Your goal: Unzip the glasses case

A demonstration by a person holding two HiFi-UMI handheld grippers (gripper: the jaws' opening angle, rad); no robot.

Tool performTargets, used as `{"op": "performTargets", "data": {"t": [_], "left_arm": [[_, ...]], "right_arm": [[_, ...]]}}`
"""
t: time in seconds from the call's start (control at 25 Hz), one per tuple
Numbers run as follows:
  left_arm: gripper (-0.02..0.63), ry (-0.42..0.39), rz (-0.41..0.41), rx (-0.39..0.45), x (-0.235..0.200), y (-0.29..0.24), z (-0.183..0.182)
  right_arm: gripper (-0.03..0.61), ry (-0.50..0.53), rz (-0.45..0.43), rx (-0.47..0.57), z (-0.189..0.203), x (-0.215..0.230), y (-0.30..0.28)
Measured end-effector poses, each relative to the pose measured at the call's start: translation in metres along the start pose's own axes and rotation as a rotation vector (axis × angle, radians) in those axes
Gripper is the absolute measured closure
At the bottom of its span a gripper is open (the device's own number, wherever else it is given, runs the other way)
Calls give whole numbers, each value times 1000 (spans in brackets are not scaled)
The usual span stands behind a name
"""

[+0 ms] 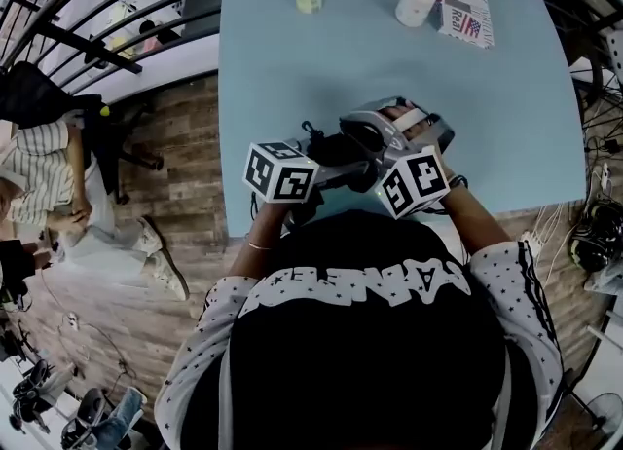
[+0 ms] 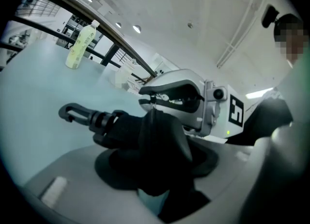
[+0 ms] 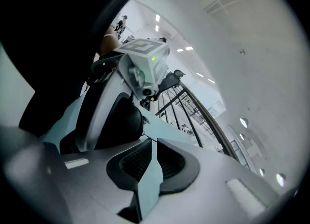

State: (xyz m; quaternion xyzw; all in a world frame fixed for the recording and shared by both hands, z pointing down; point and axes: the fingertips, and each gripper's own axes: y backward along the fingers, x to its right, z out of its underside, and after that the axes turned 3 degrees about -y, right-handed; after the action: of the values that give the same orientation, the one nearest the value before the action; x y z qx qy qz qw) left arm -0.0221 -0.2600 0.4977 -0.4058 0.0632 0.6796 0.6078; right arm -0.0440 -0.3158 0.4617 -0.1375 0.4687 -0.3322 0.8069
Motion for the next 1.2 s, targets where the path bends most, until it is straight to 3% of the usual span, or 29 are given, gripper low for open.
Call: {"op": "performTargets", "data": {"t": [0.2,0.36,0.56,0.64,0.84,1.2], "left_arm": [[614,61,19,190,-2,18,-22],[614,70,-9,334,-10,39,-42],[614,73,-67,482,-15,62,-62],[614,91,-77,531,-17,69,-65],[614,154,-91,594,-27,81,-61],[614,170,-106,604,-30,83,-59]], "right_arm": [[572,-385,106,99,2,29,9],[574,-685,170,199,15,46,24],[574,-1172,230,345,42,61,42],[574,-1303,241,384,50,59,46],[574,-1406,238,398,59,48,45],[574,-1425,225,390,59,43,42]]}}
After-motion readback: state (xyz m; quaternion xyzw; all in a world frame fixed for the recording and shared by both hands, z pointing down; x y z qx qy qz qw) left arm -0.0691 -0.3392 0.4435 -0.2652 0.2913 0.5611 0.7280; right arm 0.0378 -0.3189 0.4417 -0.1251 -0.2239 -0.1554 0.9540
